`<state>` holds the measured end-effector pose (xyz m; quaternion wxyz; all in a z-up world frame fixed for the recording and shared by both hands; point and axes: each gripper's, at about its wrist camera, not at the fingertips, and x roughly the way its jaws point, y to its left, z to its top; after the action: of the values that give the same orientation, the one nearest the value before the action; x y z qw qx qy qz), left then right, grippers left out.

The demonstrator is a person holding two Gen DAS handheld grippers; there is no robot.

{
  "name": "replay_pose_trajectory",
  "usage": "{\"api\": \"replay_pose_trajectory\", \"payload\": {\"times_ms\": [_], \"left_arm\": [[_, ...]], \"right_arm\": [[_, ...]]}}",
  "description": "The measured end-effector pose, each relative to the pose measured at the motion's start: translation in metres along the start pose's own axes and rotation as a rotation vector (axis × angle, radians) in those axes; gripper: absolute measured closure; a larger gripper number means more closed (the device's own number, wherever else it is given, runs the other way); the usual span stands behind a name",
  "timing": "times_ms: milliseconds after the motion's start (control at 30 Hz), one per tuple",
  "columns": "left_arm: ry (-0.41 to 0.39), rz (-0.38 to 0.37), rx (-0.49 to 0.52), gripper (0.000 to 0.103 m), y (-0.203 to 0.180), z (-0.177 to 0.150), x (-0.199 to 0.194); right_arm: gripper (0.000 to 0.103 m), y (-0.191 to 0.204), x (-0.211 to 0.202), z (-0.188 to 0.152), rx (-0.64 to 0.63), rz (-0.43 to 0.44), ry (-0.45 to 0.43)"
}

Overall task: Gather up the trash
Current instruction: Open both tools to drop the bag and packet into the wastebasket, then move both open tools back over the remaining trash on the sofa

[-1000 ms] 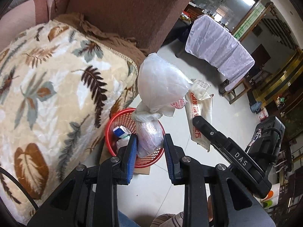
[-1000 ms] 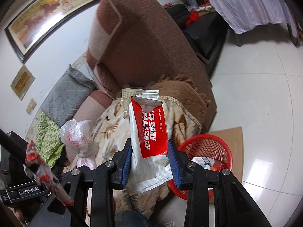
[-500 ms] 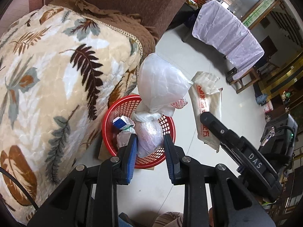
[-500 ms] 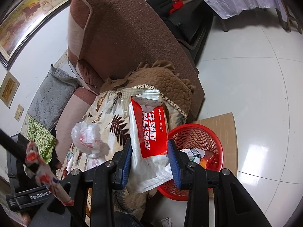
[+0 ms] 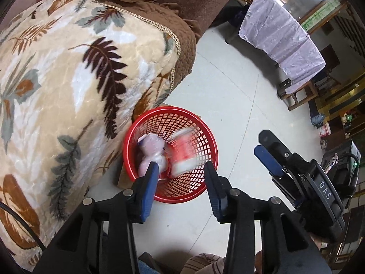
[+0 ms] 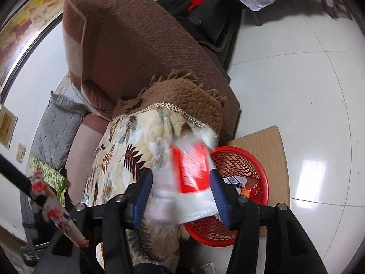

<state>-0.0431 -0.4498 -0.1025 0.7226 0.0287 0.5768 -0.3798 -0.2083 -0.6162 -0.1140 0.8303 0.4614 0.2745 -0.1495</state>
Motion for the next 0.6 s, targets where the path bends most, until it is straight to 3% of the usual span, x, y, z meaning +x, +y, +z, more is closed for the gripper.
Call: {"api": "replay_pose_trajectory", "payload": {"times_ms": [267, 367, 600], "left_arm": [[-0.141, 0.006, -0.028, 0.057, 0.024, -0.012, -0.072], [-0.204, 0.013, -0.036, 0.056, 0.039, -0.023, -0.108], [-0.338, 0.072, -0.076, 0.049, 0.082, -0.051, -0.184]], "right_arm": [[0.038, 0.022, -0.017, -0.001, -0.041, 0.044, -0.018], [0.029, 0.046, -0.025, -0.004, -0.085, 0.092, -0.031], [0.023, 0.114, -0.033, -0.022, -0.212, 0.204, -0.017]]}}
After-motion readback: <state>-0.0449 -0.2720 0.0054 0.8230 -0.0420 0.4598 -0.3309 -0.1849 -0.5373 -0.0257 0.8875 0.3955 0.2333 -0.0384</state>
